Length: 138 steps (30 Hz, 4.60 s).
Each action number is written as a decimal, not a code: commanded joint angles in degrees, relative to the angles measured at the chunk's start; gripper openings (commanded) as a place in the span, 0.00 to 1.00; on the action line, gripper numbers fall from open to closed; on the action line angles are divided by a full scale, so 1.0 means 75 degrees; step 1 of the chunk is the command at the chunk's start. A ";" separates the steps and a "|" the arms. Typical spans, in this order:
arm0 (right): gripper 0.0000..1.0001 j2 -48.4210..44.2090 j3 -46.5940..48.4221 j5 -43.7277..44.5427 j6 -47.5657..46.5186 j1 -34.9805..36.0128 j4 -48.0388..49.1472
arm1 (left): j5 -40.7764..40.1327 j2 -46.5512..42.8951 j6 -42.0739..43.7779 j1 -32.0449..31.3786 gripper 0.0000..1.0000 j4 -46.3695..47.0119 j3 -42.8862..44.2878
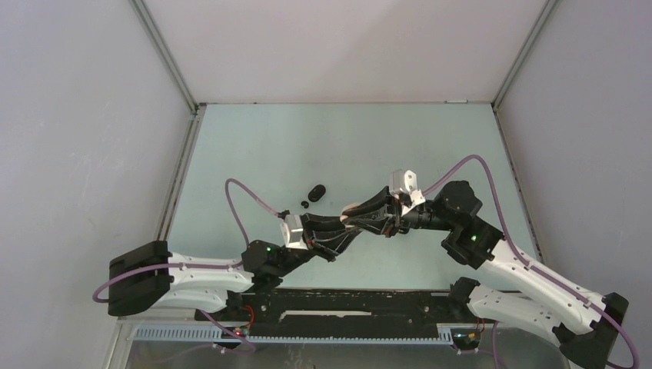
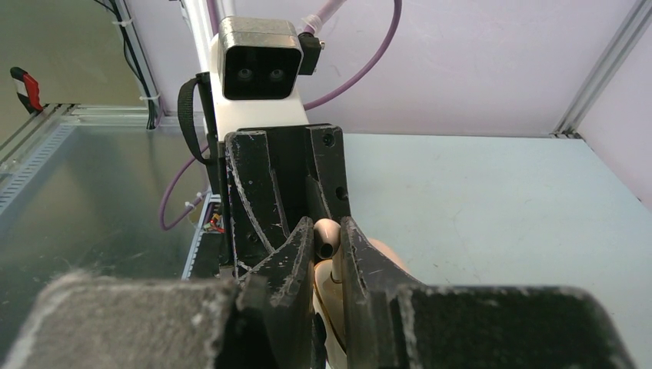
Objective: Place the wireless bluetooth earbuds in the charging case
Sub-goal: Place the earbud in the charging case, then close the charging case, then place the charging case at the center of the board.
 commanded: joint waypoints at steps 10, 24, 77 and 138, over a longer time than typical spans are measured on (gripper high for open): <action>0.00 -0.0194 -0.0066 0.0108 -0.0166 -0.0019 -0.0009 | -0.0290 -0.0358 0.0013 0.0024 0.00 0.0452 0.0004; 0.05 -0.0231 -0.0057 0.0214 -0.0261 -0.0121 -0.0184 | -0.0053 -0.0235 0.0040 0.0024 0.00 0.0449 0.0044; 0.86 0.1352 0.4154 -0.2189 -0.3109 -0.2123 -0.8777 | 0.1287 0.0354 0.0547 0.0024 0.00 -0.0451 -0.0124; 0.87 0.1436 0.4043 -0.2612 -0.4238 -0.1719 -1.0204 | -0.0255 0.0195 -0.0031 0.0104 0.00 -0.2390 0.0257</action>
